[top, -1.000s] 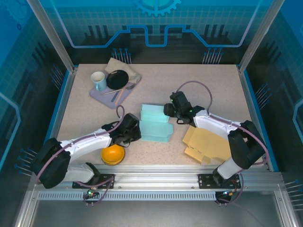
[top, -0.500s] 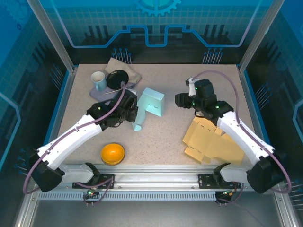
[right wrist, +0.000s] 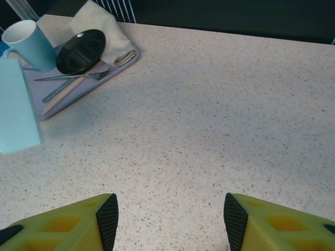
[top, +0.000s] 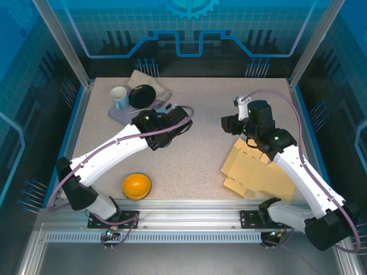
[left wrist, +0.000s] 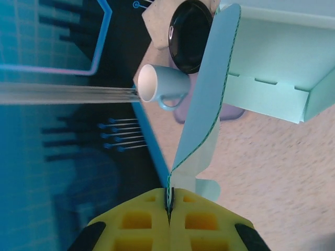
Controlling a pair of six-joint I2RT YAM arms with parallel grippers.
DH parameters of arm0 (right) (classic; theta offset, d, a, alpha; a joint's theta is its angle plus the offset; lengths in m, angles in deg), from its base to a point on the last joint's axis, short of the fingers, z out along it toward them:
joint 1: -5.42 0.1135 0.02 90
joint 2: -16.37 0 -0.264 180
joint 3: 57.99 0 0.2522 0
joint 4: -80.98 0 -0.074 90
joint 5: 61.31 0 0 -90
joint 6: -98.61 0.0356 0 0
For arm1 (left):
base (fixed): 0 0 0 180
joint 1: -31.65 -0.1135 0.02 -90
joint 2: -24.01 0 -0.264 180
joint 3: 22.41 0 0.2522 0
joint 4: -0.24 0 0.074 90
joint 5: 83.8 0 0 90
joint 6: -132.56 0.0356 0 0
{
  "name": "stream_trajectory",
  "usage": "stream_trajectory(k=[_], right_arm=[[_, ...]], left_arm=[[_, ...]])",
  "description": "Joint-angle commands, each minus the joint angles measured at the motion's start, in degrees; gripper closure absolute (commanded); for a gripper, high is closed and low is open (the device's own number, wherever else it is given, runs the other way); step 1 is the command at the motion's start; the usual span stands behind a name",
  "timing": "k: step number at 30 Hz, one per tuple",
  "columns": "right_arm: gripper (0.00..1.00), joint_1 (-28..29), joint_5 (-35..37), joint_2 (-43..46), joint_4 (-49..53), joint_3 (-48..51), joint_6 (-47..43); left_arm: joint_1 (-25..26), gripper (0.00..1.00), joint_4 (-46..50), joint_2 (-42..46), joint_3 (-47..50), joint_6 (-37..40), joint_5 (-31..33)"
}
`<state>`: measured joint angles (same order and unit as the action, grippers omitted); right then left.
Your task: Fold the paper box
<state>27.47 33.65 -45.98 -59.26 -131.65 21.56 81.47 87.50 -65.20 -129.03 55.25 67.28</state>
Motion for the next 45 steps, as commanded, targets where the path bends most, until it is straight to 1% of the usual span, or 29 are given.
stream_trajectory(k=[1,7,12,18,20,22,23,26,29,32,36,38,42,44,45], right_arm=[[0.41,-2.3,1.4,3.6,-0.1,1.9,0.2],[0.41,-5.2,0.8,6.2,0.0,3.9,1.3],[0.41,-7.3,0.0,8.2,-0.1,5.7,2.3],[0.41,-8.4,-0.1,10.1,-1.5,9.1,5.3],[0.4,-8.7,0.0,10.6,-1.8,11.0,6.1],[0.4,-8.9,0.0,10.7,-1.6,11.5,6.1],[0.4,-9.0,0.3,10.7,-1.5,11.5,5.9],[0.4,-9.2,0.9,10.8,-1.2,11.7,5.5],[0.4,-9.3,1.0,10.7,-1.5,11.8,5.1],[0.41,-9.2,-0.6,9.7,-1.5,11.2,4.0],[0.43,-7.2,-2.5,7.2,-0.3,8.2,0.7],[0.44,-4.0,-2.8,5.4,0.8,6.0,-2.4],[0.44,5.2,-1.3,-0.9,3.5,0.2,-10.0],[0.46,8.6,-1.6,-4.3,4.2,-2.2,-14.1],[0.46,9.9,-2.5,-6.0,4.3,-3.3,-16.5]], left_arm=[[4.1,0.98,4.0,-2.2,-0.3,8.9,6.5],[9.8,0.97,5.6,-11.0,-5.1,10.0,4.4],[11.0,0.96,5.5,-20.2,-10.7,9.2,1.8],[10.9,0.81,5.8,-31.2,-25.7,4.1,-3.0],[10.8,0.73,5.8,-33.8,-29.8,2.7,-3.7],[10.7,0.6,6.6,-35.7,-33.7,1.2,-4.6],[10.7,0.59,6.8,-36.2,-35.2,0.4,-5.5],[10.7,0.58,7.2,-36.2,-36.8,-1.8,-7.1],[10.0,0.58,8.2,-34.5,-37.0,-5.3,-9.6],[8.1,0.59,8.2,-30.2,-35.4,-9.3,-14.6],[3.2,0.58,1.5,-19.3,-25.4,-13.1,-22.9],[-0.8,0.58,-2.7,-12.9,-18.8,-15.0,-29.3],[-12.0,0.57,-13.8,1.1,-3.3,-19.9,-43.8],[-17.5,0.56,-19.7,6.8,4.1,-23.1,-50.0],[-20.0,0.56,-22.0,9.3,7.6,-24.6,-52.0]])
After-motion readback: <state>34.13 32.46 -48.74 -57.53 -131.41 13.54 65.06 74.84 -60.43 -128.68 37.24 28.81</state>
